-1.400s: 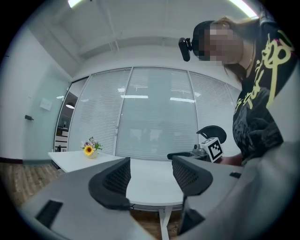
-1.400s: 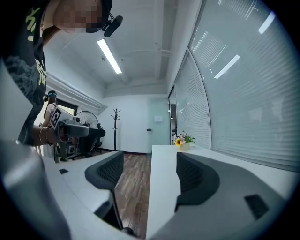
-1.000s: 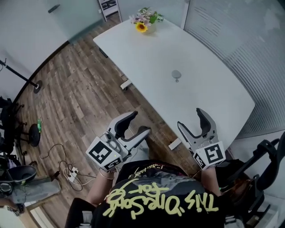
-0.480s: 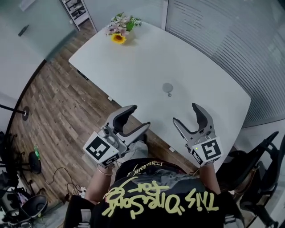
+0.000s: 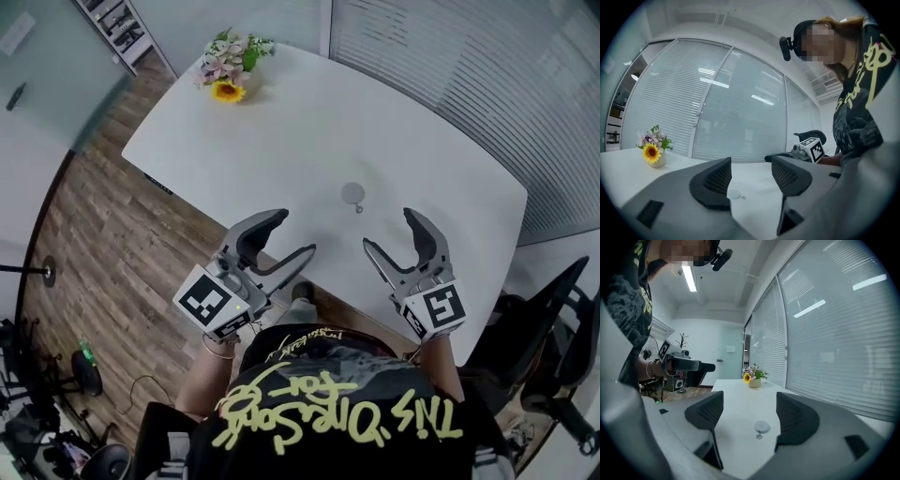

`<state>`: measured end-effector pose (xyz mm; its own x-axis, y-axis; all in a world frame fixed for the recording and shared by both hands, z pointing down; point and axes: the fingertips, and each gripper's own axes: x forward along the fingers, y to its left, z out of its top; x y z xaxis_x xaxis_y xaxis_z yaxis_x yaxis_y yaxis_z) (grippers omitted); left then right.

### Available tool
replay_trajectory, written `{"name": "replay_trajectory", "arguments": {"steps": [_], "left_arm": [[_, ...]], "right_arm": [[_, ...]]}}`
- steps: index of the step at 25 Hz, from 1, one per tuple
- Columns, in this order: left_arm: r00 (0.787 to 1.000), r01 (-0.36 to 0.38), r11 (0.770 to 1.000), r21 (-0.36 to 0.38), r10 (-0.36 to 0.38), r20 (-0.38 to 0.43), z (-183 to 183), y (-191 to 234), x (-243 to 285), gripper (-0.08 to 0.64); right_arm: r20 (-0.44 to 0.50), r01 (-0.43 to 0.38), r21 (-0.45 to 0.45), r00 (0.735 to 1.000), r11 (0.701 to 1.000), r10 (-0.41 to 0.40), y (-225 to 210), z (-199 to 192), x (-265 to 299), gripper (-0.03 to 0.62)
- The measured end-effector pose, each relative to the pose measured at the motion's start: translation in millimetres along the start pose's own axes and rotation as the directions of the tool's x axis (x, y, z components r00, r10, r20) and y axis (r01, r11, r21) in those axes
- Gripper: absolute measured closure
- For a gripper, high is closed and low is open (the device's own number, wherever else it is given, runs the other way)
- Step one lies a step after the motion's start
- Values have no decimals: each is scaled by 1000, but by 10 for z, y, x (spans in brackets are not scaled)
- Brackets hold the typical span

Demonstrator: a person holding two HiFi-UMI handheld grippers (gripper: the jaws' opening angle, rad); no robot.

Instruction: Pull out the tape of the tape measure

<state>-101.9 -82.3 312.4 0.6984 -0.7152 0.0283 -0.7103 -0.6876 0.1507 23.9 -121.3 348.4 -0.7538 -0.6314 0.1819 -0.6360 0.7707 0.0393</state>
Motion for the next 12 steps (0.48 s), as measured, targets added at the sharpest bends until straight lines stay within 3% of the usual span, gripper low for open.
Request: {"name": "replay_trajectory", "arguments": {"steps": [5,12], "left_arm": [[997,71,997,18,-71,-10,37,179,80,305],[987,149,989,8,-149,-55,-52,382,161,307]], "right_arm": [[21,73,-24,997,997,-72,-77,1,101,236],[0,165,9,986,986,-165,-162,-109,176,236]]}}
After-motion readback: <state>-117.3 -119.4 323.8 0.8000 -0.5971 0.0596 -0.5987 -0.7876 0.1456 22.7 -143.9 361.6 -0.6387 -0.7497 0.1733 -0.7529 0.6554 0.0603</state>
